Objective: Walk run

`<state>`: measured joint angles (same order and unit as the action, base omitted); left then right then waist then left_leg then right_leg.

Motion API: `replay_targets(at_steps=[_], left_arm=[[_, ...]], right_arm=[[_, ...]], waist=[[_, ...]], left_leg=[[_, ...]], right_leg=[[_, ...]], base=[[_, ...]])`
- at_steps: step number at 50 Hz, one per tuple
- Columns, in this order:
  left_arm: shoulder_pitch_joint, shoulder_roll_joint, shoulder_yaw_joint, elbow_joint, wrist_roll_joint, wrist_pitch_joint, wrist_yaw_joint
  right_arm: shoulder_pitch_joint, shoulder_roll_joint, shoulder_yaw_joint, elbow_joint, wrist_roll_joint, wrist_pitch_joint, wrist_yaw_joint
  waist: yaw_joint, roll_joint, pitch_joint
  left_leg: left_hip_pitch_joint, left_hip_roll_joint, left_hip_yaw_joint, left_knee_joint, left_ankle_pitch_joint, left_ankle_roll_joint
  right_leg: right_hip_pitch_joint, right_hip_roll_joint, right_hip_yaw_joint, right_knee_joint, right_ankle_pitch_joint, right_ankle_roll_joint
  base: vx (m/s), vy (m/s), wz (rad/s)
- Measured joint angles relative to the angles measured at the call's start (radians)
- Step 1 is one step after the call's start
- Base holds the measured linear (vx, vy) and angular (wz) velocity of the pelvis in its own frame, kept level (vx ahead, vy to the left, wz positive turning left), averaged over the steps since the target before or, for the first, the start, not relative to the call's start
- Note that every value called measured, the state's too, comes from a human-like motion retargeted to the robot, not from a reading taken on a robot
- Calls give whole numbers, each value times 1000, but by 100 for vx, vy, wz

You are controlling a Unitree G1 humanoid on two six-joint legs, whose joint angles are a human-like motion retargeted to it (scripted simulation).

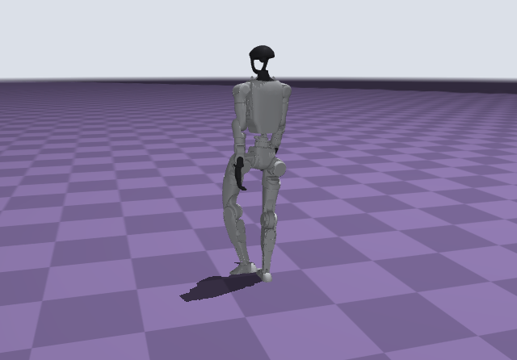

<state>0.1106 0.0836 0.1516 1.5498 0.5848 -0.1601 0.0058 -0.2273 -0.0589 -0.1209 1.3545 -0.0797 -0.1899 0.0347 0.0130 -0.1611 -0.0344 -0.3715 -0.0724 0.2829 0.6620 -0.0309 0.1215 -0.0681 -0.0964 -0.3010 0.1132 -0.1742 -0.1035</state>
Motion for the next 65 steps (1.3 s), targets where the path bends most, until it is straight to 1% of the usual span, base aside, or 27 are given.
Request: replay_targets(at_steps=[3, 5, 10, 12, 13, 15, 18, 21, 23, 25, 27, 28, 31, 33, 35, 39, 42, 43, 47, 48, 50, 52, 55, 57, 60, 62, 65], left_arm=[[9, 4, 3, 16, 2, 9, 3], [7, 4, 6, 22, 0, 14, 3], [-21, 5, 7, 20, -17, 17, 1], [-43, 4, 1, 10, -23, 15, -3], [-52, 3, -2, 4, -25, 13, -6], [-77, 3, -7, -6, -34, 11, -11], [-121, -4, -27, -23, -56, 7, -5], [-177, -13, -52, -43, -87, -3, -7], [-218, -14, -55, -62, -104, -11, -27], [-262, -2, -52, -89, -118, -21, -53], [-309, 16, -54, -116, -124, -35, -65], [-333, 25, -55, -127, -126, -41, -67], [-398, 47, -55, -151, -137, -55, -77], [-434, 57, -48, -166, -147, -62, -85], [-458, 65, -40, -182, -158, -70, -87], [-484, 85, -30, -209, -165, -86, -95], [-486, 90, -35, -214, -159, -90, -101], [-480, 86, -40, -212, -156, -91, -99], [-431, 71, -44, -189, -134, -85, -92], [-406, 70, -46, -181, -125, -80, -95], [-340, 64, -47, -169, -89, -71, -89], [-261, 52, -48, -162, -47, -65, -70], [-161, 40, -42, -129, 1, -51, -40], [-108, 40, -45, -90, 14, -36, -10], [-44, 29, -28, -39, 33, -15, 7], [-8, 20, -3, -8, 35, 1, 1], [46, 15, 31, 25, 23, 20, -1]], right_arm=[[-26, -7, 0, -41, 15, -3, 10], [-34, -11, 0, -61, 15, -6, 13], [-12, -8, 9, -60, 8, -13, 18], [11, -7, 6, -35, 1, -14, 17], [25, -7, 6, -19, -4, -12, 18], [59, -7, 3, 17, -22, -9, 17], [122, -10, -9, 73, -52, -10, 0], [182, -27, -12, 132, -80, -5, -27], [218, -32, -14, 162, -108, -2, -54], [244, -34, -24, 182, -128, 0, -69], [268, -34, -38, 187, -131, 3, -56], [282, -31, -46, 186, -130, 5, -47], [317, -28, -63, 185, -128, 9, -38], [333, -30, -65, 186, -133, 12, -41], [349, -34, -63, 188, -141, 16, -41], [361, -31, -66, 188, -142, 25, -33], [360, -23, -76, 187, -125, 24, -33], [357, -23, -78, 187, -120, 26, -29], [329, -22, -71, 176, -115, 24, -29], [324, -22, -66, 174, -117, 20, -31], [312, -20, -65, 177, -117, 20, -28], [297, -16, -69, 177, -111, 24, -27], [266, -15, -48, 161, -78, 5, -34], [247, -13, -34, 137, -62, -9, -30], [201, -12, -36, 95, -56, -15, -25], [163, -16, -34, 72, -43, -16, -18], [111, -13, -15, 31, -15, -16, 0]], waist=[[33, 42, 25], [48, 64, 40], [74, 70, 45], [77, 68, 37], [83, 67, 31], [96, 59, 15], [108, 60, -5], [108, 103, -20], [107, 148, -30], [105, 178, -35], [95, 185, -39], [83, 183, -40], [37, 176, -40], [5, 166, -40], [-22, 152, -34], [-72, 104, -11], [-82, 91, -3], [-79, 90, -4], [-95, 86, -23], [-112, 83, -27], [-117, 74, -37], [-113, 63, -47], [-75, -6, -39], [-54, -33, -24], [-27, -54, -6], [-24, -59, -3], [-16, -48, -3]], left_leg=[[-12, -15, -110, -269, 49, -106], [-19, -17, -199, -398, 61, -145], [-54, -22, -246, -466, 71, -138], [-48, -26, -242, -418, 75, -118], [-46, -19, -202, -397, 79, -100], [-61, -14, -179, -327, 47, -66], [-44, -32, -196, -277, -31, -27], [32, 0, -191, -318, -70, 0], [81, 40, -195, -350, -89, 6], [123, 68, -194, -379, -106, 4], [159, 73, -181, -414, -117, 9], [175, 65, -183, -435, -117, 14], [225, 39, -193, -486, -122, 27], [256, 16, -203, -507, -135, 34], [295, -13, -219, -522, -153, 42], [390, -75, -243, -540, -200, 51], [449, -84, -264, -540, -234, 48], [464, -84, -267, -536, -243, 46], [500, -76, -267, -503, -237, 31], [514, -71, -273, -487, -216, 24], [531, -59, -265, -437, -141, 11], [512, -48, -231, -331, -13, 24], [439, -73, -113, -89, 161, 106], [358, -47, -69, 122, 158, 140], [233, 17, -4, 327, 35, 140], [150, -2, 18, 324, 18, 134], [53, -1, 29, 222, -6, 87]], right_leg=[[64, 66, 3, -32, -20, -1], [107, 96, 7, -47, -38, 2], [187, 111, 36, -57, -75, 24], [207, 104, 37, -43, -84, 43], [217, 100, 43, -32, -83, 55], [227, 80, 65, 0, -59, 87], [220, 58, 102, 95, 57, 138], [171, 68, 118, 266, 253, 163], [99, 68, 99, 443, 354, 170], [-7, 39, 66, 652, 393, 133], [-120, 9, 50, 795, 309, 127], [-172, -1, 47, 828, 281, 138], [-297, -27, 15, 801, 218, 148], [-354, -46, -18, 692, 180, 137], [-382, -55, -41, 512, 164, 126], [-408, -39, 14, 142, 204, 154], [-439, -18, 57, 32, 202, 167], [-446, -21, 42, 31, 200, 161], [-454, -41, 11, 118, 232, 79], [-441, -54, -11, 132, 260, 66], [-437, -50, 53, 199, 237, 34], [-413, -58, 86, 235, 179, 36], [-301, -118, 52, 183, 124, 33], [-233, -115, 37, 153, 99, 25], [-154, -119, -6, 111, 74, 25], [-115, -132, -40, 76, 69, 33], [-58, -98, -62, 31, 49, 31]], base=[[47, -3, -30], [41, 0, -31], [62, 4, -33], [55, 8, -18], [60, 9, -40], [65, 11, -56], [75, 15, -40], [69, 16, -29], [50, 12, -62], [53, 9, -68], [56, 6, -33], [44, 2, 11], [43, 1, 40], [46, 1, 39], [49, -3, 39], [62, -10, 44], [69, -11, 39], [64, -12, 33], [71, -21, 44], [76, -24, 73], [83, -26, 59], [86, -28, 36], [71, -24, -16], [64, -29, 7], [52, -16, 29], [52, -5, 26], [48, -12, 1]])
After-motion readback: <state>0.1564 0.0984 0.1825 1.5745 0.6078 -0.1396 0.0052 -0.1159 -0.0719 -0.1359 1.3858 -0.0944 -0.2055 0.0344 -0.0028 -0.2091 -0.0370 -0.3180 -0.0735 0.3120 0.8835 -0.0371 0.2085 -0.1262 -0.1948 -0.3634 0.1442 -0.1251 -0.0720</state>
